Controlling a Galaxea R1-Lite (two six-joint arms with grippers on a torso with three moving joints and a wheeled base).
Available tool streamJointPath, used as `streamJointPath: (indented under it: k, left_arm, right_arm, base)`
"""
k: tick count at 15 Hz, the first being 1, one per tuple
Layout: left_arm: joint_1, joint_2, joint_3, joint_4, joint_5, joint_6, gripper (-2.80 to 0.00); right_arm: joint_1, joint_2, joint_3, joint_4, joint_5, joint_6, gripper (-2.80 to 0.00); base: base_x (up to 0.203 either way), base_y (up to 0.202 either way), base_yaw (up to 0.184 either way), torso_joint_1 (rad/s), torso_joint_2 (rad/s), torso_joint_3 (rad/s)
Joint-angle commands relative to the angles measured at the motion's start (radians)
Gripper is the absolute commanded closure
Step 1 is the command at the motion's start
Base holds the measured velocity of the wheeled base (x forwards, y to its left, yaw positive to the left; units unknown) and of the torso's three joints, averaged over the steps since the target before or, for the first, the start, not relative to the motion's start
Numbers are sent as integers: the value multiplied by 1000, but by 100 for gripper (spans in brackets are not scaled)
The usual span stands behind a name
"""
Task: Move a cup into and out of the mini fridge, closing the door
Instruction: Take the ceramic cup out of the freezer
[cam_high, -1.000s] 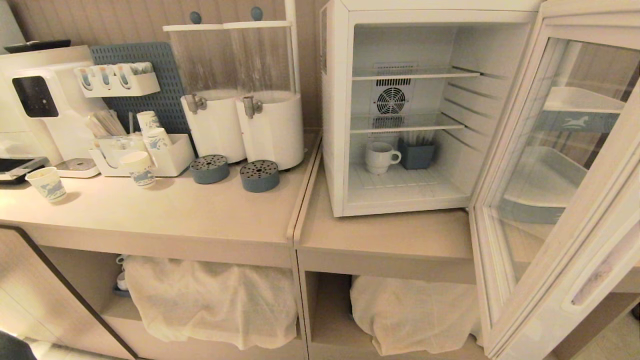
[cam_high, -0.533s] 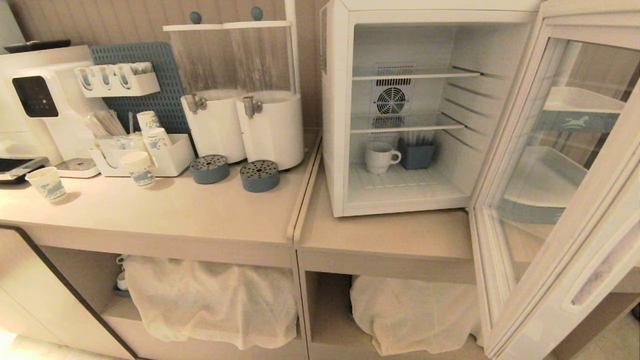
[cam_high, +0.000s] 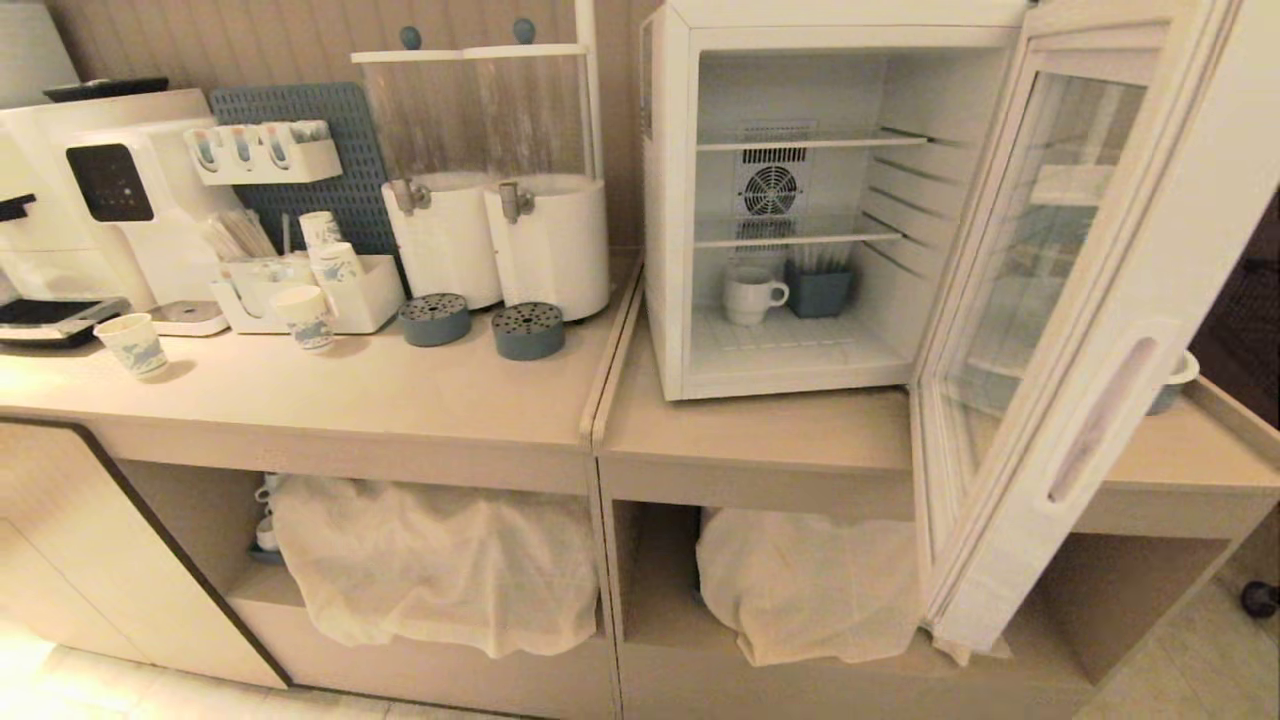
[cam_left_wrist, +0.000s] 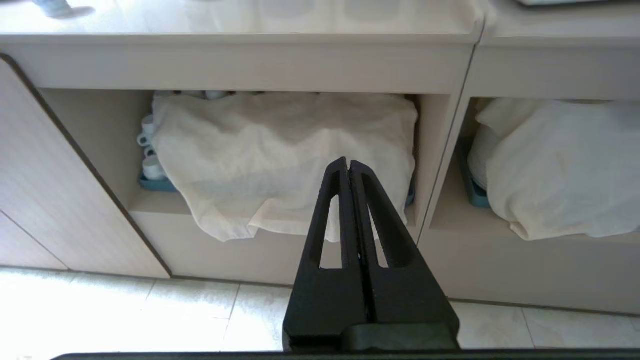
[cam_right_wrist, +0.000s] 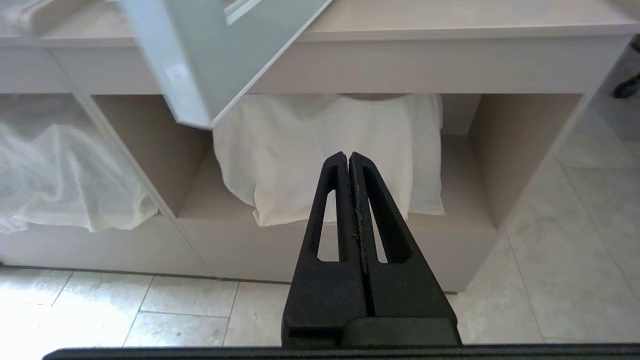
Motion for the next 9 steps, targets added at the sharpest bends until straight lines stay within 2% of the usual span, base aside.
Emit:
streamJointPath:
  k: [1, 9]
  left_arm:
    - [0, 1, 6, -8, -2, 1, 0]
    - [0, 1, 6, -10, 0, -5, 0]
  right_arm:
    - [1, 1, 0, 2, 0, 0, 0]
    - [1, 1, 0, 2, 0, 1, 0]
  base:
    - [-100, 0, 0, 2, -8, 6]
    - [0, 0, 0, 0, 0, 0]
